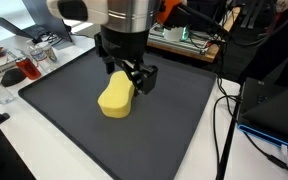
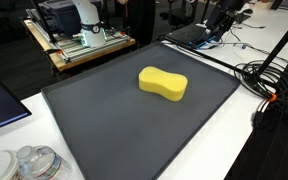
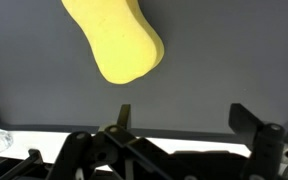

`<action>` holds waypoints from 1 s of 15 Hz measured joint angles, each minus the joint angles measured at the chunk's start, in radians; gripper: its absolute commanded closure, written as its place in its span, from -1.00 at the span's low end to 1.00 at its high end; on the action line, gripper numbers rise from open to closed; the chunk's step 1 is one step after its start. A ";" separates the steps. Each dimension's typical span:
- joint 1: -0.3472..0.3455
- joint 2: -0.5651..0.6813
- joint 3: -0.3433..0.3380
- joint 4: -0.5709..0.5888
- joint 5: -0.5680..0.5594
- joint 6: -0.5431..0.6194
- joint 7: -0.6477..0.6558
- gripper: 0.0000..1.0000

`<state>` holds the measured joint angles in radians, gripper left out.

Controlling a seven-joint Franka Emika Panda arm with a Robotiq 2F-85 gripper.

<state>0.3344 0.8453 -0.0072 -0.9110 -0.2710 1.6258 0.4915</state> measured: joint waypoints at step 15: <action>-0.221 0.141 0.017 0.271 0.088 -0.185 -0.506 -1.00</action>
<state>0.1133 0.9867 0.0101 -0.6397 -0.1834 1.4408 -0.0145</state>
